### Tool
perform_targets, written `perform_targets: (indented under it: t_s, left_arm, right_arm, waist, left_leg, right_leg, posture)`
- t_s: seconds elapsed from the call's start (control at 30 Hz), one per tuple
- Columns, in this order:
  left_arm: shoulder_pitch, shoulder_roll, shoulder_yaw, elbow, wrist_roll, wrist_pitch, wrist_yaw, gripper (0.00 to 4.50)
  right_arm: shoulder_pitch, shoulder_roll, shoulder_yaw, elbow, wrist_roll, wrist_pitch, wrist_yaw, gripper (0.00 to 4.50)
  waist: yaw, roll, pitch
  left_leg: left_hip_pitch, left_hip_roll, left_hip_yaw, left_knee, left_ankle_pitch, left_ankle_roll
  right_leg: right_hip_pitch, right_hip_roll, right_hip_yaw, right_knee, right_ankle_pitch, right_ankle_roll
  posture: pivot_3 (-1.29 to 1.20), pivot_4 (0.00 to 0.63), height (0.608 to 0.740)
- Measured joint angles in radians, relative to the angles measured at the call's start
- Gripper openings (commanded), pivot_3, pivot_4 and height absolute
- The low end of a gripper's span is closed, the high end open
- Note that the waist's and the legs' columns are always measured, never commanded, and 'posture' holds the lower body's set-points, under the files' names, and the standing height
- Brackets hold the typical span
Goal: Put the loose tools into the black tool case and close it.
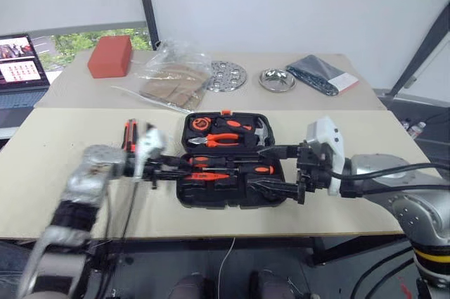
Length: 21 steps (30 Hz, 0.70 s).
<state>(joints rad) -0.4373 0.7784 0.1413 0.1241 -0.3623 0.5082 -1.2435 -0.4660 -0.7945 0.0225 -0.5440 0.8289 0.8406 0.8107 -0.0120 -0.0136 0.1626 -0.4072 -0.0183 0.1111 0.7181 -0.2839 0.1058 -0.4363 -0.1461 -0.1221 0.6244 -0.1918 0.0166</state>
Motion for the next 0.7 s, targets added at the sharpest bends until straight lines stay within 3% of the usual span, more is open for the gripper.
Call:
perform_targets:
  t_s: [0.1,0.23,0.33,0.43,0.53,0.7]
  left_arm:
    - [0.192,0.044,0.216,-0.134,-0.063,0.127,0.105,4.4]
    - [0.468,0.013,0.401,-0.239,-0.069,0.206,0.236,4.4]
    - [0.522,-0.031,0.438,-0.321,-0.072,0.251,0.337,4.4]
    - [0.414,-0.042,0.433,-0.32,-0.072,0.299,0.452,4.4]
    - [0.185,-0.044,0.377,-0.235,-0.064,0.396,0.582,4.4]
    - [-0.082,-0.071,0.218,-0.05,-0.023,0.502,0.698,4.4]
  right_arm:
    - [-0.028,0.009,0.041,0.027,-0.033,-0.029,0.052,4.5]
    - [-0.051,0.029,0.081,0.067,-0.069,-0.057,0.106,4.5]
    - [-0.068,0.046,0.099,0.096,-0.091,-0.073,0.132,4.5]
    - [-0.077,0.059,0.112,0.105,-0.11,-0.079,0.15,4.5]
    - [-0.083,0.071,0.122,0.111,-0.121,-0.08,0.151,4.5]
    - [-0.081,0.075,0.12,0.101,-0.139,-0.08,0.146,4.5]
  waist:
    - [-0.001,0.001,0.0]
    - [0.003,0.001,0.001]
    - [0.029,0.001,0.003]
    - [0.051,0.001,0.003]
    - [0.06,0.0,0.003]
    - [0.046,0.0,0.003]
  left_leg:
    - [0.001,-0.002,0.001,-0.005,0.0,0.0]
    - [0.002,-0.002,0.0,-0.008,-0.004,-0.007]
    - [0.003,-0.003,-0.002,-0.007,-0.006,-0.011]
    - [0.006,-0.004,-0.004,-0.007,-0.005,-0.013]
    - [0.008,-0.006,-0.004,-0.007,-0.002,-0.015]
    - [0.008,-0.006,0.0,-0.008,-0.002,-0.015]
  right_leg:
    - [0.001,0.0,-0.001,-0.004,-0.001,0.002]
    - [0.006,0.005,-0.003,-0.012,-0.002,0.003]
    - [0.009,0.002,-0.003,-0.014,-0.002,0.003]
    - [0.008,0.001,-0.002,-0.013,-0.001,0.005]
    - [0.009,0.003,-0.003,-0.012,0.0,0.009]
    - [0.011,0.01,-0.001,-0.01,0.005,0.002]
  posture:
    - [0.0,0.15,0.734]
    - [0.0,0.15,0.734]
    - [0.0,0.15,0.734]
    - [0.0,0.15,0.734]
    - [0.0,0.15,0.734]
    - [0.0,0.15,0.734]
